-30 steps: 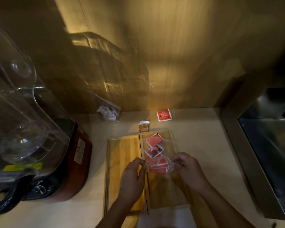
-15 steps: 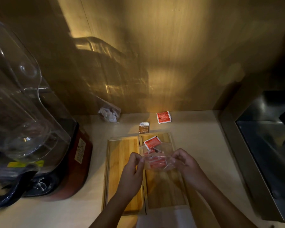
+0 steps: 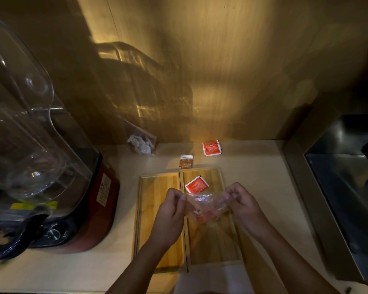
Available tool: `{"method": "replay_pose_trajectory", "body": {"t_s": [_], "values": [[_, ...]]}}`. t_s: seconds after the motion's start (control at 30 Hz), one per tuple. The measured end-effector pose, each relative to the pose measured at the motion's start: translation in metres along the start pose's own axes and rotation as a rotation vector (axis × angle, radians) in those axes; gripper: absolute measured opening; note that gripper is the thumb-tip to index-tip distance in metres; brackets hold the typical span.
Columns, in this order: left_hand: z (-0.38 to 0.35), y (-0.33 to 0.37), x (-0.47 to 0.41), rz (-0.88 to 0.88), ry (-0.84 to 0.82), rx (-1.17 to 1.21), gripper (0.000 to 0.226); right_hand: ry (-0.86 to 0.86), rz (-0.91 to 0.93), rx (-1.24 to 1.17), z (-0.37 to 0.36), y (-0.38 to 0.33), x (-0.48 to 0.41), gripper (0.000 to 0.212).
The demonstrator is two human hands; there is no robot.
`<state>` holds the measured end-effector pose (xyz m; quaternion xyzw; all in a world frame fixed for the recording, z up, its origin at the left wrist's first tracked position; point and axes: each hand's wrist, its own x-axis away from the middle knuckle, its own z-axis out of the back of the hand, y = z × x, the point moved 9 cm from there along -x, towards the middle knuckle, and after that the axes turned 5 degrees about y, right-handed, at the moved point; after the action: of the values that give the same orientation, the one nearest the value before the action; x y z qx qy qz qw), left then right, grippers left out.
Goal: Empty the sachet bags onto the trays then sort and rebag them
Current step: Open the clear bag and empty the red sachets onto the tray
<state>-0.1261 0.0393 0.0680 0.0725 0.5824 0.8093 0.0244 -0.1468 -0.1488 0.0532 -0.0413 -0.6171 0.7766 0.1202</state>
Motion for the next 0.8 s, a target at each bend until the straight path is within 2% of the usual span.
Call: {"method": "replay_pose_trajectory", "body": {"t_s": [0.17, 0.47, 0.8], "values": [[0.002, 0.008, -0.003, 0.013, 0.0, 0.003, 0.015, 0.015, -0.012, -0.004, 0.002, -0.008, -0.003, 0.01], [0.004, 0.012, -0.004, 0.044, 0.003, 0.035, 0.015, 0.017, -0.055, -0.048, 0.001, -0.009, -0.004, 0.02], [0.001, 0.028, -0.011, 0.025, 0.004, 0.036, 0.016, 0.113, -0.093, -0.039, 0.015, -0.023, -0.01, 0.022]]}}
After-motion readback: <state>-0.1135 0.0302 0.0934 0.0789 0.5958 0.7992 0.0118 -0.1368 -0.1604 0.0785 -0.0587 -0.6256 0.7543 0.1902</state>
